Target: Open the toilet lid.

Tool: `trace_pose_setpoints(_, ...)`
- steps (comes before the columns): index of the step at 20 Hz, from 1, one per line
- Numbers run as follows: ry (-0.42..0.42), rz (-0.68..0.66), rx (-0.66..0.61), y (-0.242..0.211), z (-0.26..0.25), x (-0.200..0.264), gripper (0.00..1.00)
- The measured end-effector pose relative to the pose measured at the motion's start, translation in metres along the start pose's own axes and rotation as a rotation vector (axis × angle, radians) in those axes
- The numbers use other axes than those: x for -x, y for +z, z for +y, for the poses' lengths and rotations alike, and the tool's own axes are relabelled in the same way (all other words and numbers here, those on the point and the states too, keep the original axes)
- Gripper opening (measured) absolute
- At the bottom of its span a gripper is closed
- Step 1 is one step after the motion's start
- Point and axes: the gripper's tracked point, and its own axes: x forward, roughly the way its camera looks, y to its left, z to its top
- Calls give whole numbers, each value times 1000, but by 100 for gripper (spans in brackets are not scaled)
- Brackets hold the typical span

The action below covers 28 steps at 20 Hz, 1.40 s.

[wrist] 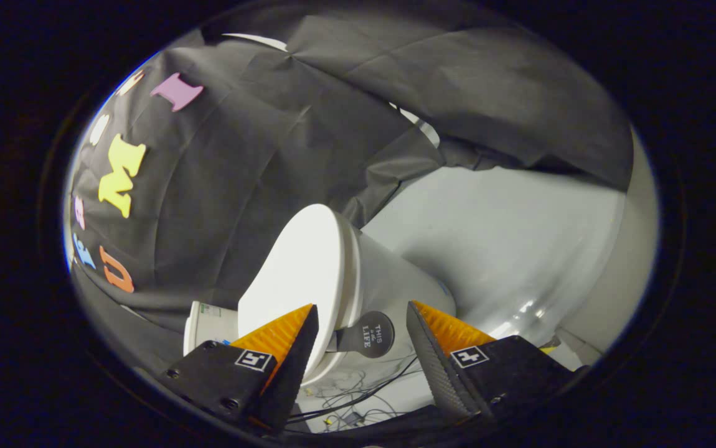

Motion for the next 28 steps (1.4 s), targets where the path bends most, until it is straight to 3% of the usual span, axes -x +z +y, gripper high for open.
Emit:
trace_pose_setpoints(6, 54, 60, -100, -9, -8, -2, 75)
trace_pose_setpoints(13, 75, 103, -127, -24, 0, -13, 48)
trace_pose_setpoints(16, 104, 105, -219, -18, -4, -12, 28)
trace_pose_setpoints(23, 221, 131, -431, -13, 2, -7, 13)
trace_pose_setpoints(28, 168, 117, -326, -17, 2, -10, 10)
